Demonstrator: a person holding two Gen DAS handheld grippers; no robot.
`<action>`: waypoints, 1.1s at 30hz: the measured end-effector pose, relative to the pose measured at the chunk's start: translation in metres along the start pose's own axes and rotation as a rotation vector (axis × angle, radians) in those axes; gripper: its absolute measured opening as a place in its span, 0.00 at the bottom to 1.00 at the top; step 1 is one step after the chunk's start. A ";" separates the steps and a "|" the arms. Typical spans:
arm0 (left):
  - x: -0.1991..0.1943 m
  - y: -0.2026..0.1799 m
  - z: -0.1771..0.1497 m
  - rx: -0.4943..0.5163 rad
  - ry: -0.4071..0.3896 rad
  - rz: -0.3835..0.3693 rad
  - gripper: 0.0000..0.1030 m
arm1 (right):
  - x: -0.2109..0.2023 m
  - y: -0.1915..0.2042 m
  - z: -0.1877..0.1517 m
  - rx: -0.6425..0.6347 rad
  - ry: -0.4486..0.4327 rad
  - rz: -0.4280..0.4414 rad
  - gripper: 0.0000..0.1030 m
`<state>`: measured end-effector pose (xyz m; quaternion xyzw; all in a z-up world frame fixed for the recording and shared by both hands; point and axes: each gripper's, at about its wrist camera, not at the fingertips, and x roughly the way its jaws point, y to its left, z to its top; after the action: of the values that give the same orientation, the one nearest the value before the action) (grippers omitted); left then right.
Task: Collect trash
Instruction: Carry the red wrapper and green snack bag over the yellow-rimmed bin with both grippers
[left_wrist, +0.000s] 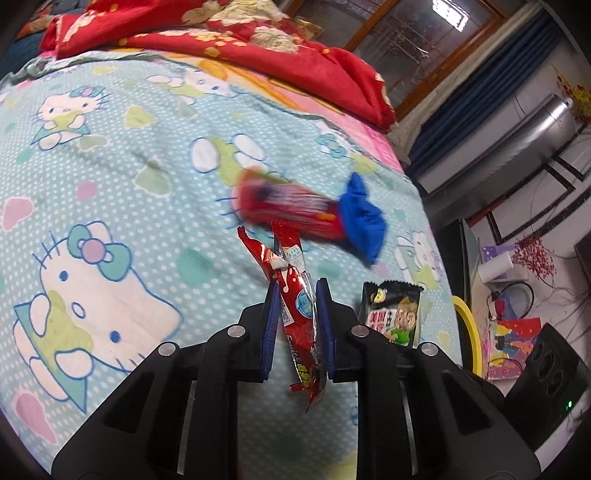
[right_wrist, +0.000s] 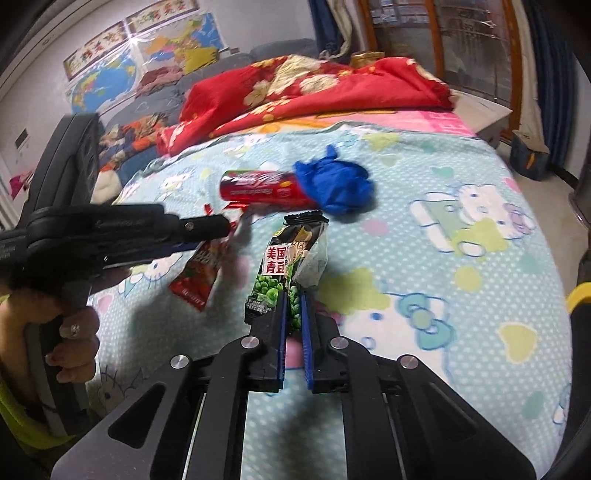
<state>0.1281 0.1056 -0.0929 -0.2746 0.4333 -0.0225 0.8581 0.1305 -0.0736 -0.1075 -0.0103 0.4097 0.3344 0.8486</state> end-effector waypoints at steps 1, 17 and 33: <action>-0.001 -0.004 -0.001 0.010 0.000 -0.006 0.14 | -0.003 -0.003 0.000 0.007 -0.006 -0.007 0.07; -0.012 -0.055 -0.018 0.156 -0.033 -0.073 0.14 | -0.044 -0.035 0.010 0.059 -0.108 -0.093 0.07; -0.016 -0.093 -0.033 0.276 -0.044 -0.106 0.14 | -0.077 -0.070 0.011 0.122 -0.169 -0.169 0.07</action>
<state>0.1117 0.0166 -0.0513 -0.1769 0.3920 -0.1210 0.8946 0.1445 -0.1682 -0.0639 0.0350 0.3540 0.2359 0.9043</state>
